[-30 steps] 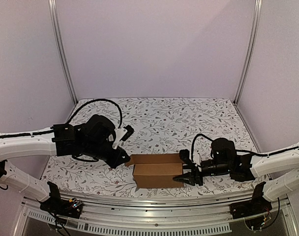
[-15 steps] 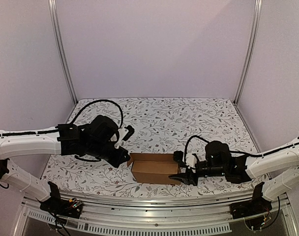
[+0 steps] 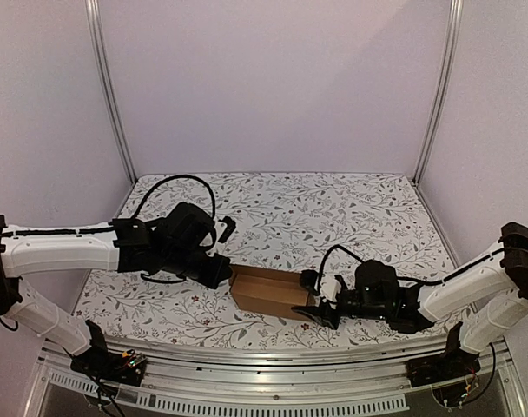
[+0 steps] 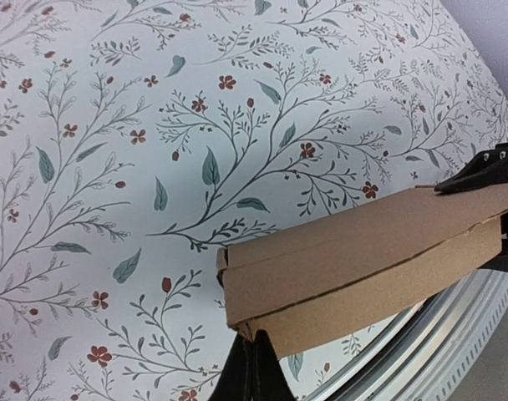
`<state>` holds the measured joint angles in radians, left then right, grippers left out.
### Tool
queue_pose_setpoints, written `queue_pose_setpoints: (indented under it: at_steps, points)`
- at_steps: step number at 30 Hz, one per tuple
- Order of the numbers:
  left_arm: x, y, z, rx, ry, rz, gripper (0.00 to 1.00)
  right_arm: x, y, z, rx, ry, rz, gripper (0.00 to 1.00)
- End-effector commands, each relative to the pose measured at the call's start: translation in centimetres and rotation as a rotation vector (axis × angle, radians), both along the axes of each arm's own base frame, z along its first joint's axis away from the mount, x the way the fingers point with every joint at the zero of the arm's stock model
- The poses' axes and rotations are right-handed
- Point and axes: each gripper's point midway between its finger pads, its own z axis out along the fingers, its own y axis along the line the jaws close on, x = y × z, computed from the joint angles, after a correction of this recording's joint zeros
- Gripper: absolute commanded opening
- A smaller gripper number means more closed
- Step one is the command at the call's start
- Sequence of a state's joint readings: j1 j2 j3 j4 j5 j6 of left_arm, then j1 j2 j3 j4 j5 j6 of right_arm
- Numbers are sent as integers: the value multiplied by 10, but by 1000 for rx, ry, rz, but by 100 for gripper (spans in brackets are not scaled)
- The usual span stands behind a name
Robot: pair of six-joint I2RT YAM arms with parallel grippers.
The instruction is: Fold the paper box
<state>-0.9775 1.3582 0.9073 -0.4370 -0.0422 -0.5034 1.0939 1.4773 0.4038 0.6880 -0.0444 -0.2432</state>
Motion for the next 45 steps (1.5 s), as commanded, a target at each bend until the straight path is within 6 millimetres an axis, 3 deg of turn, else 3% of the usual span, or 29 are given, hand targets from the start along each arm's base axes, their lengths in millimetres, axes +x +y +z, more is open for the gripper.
queue_pose_setpoints:
  at_steps: [1,8,17,28,36,45]
  points:
    - [-5,-16,-9,-54,39,-42,0,4,6,10,82,-35,-21,30]
    - [-5,-13,-14,-23,44,-35,0,3,5,-2,66,-19,-22,30]
    - [2,-13,7,-27,8,-39,0,1,2,-13,46,-6,-22,30]
    - [5,-10,16,-42,0,-25,0,0,-3,-28,14,-2,-24,30]
    - [2,-4,4,-19,21,-17,0,0,-3,-30,8,0,-27,30]
    - [-11,9,-33,28,113,14,0,0,-3,-31,6,7,-32,30]
